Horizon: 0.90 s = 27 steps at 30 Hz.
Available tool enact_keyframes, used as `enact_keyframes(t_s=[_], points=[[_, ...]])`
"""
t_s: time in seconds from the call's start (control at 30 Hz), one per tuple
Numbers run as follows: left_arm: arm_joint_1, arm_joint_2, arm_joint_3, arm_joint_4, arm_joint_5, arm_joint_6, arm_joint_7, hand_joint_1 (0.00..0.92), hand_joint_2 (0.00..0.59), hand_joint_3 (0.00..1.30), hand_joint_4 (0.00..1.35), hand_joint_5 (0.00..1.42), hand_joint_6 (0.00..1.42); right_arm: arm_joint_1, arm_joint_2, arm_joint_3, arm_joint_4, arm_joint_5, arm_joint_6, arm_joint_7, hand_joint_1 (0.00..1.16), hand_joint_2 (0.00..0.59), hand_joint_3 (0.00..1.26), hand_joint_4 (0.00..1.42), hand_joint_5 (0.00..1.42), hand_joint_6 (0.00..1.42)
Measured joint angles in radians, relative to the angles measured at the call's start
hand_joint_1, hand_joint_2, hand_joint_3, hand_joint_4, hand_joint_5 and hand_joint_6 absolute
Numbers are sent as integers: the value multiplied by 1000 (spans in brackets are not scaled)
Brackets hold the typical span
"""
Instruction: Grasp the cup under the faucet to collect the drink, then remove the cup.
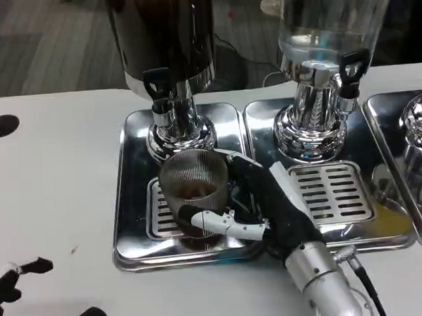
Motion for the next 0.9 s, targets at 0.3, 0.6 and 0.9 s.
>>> enact_keyframes(t_s=[0.3, 0.6, 0.9], points=[[2, 0, 3, 0, -4, 0, 0, 0, 72, 390, 300, 440, 620, -13, 4, 14, 2, 0, 0, 8, 729, 104, 154, 99, 157, 8], [17, 0, 13, 0, -6, 0, 0, 0, 72, 398, 307, 442, 620, -18, 10, 22, 2, 1, 0, 13, 749, 132, 139, 108, 157, 20], [35, 0, 40, 0, -32, -7, 0, 0, 72, 404, 308, 442, 620, -27, 30, 28, 2, -1, 0, 13, 746, 132, 153, 144, 185, 52]])
